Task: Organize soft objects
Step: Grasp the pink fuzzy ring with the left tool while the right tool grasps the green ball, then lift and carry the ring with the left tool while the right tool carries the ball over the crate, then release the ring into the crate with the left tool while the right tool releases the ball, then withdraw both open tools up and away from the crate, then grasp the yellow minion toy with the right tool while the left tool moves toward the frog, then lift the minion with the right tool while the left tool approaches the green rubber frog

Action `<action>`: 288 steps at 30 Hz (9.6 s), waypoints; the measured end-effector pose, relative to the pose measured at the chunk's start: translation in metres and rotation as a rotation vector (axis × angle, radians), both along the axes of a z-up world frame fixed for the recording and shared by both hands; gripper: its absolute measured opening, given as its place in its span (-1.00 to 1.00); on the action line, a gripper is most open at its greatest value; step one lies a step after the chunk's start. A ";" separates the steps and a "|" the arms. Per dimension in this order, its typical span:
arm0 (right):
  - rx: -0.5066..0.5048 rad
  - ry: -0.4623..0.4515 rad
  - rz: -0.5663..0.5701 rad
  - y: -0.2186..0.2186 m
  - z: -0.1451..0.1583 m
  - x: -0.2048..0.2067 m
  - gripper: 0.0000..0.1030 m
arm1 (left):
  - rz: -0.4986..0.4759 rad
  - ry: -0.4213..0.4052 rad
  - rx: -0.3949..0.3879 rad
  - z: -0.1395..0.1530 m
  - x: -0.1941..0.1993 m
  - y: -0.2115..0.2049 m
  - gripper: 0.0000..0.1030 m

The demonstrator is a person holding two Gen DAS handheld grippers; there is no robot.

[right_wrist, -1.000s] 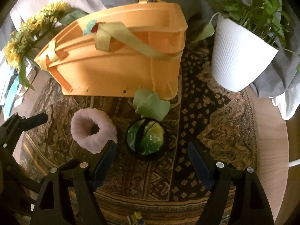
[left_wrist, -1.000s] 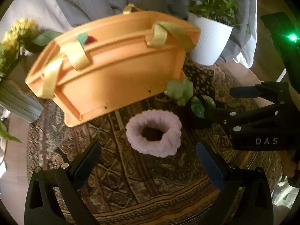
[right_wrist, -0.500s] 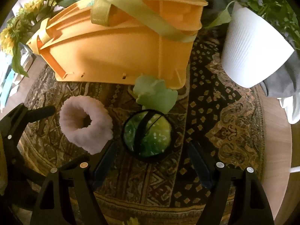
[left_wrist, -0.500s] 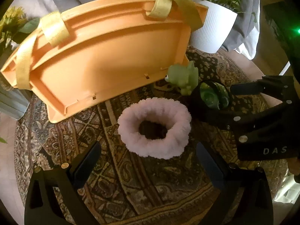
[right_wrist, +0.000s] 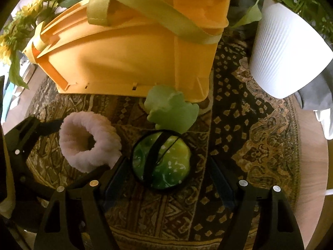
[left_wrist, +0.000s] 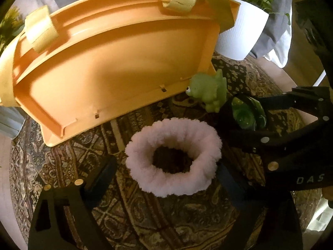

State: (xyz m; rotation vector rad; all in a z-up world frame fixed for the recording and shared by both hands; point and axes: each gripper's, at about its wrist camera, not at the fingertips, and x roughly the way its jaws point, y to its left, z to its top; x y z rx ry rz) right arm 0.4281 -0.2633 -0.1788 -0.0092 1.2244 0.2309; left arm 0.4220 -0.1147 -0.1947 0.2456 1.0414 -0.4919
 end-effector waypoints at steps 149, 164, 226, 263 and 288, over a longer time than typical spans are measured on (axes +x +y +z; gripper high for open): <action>0.043 -0.459 -0.125 0.023 0.176 0.058 0.53 | 0.378 -0.372 -0.091 0.195 0.050 0.075 0.67; 0.010 -0.502 -0.156 0.008 0.194 -0.020 0.53 | 0.412 -0.432 -0.074 0.212 -0.031 0.079 0.90; 0.053 0.043 0.005 -0.007 -0.009 -0.141 -0.07 | 0.362 -0.001 0.113 0.035 -0.151 0.033 0.91; 0.114 -0.167 -0.039 -0.060 0.053 -0.097 -0.49 | 0.303 -0.176 -0.042 0.078 -0.095 -0.022 0.96; 0.081 -0.188 -0.175 -0.119 0.025 -0.018 -0.49 | 0.291 -0.212 0.001 0.021 -0.001 -0.096 0.95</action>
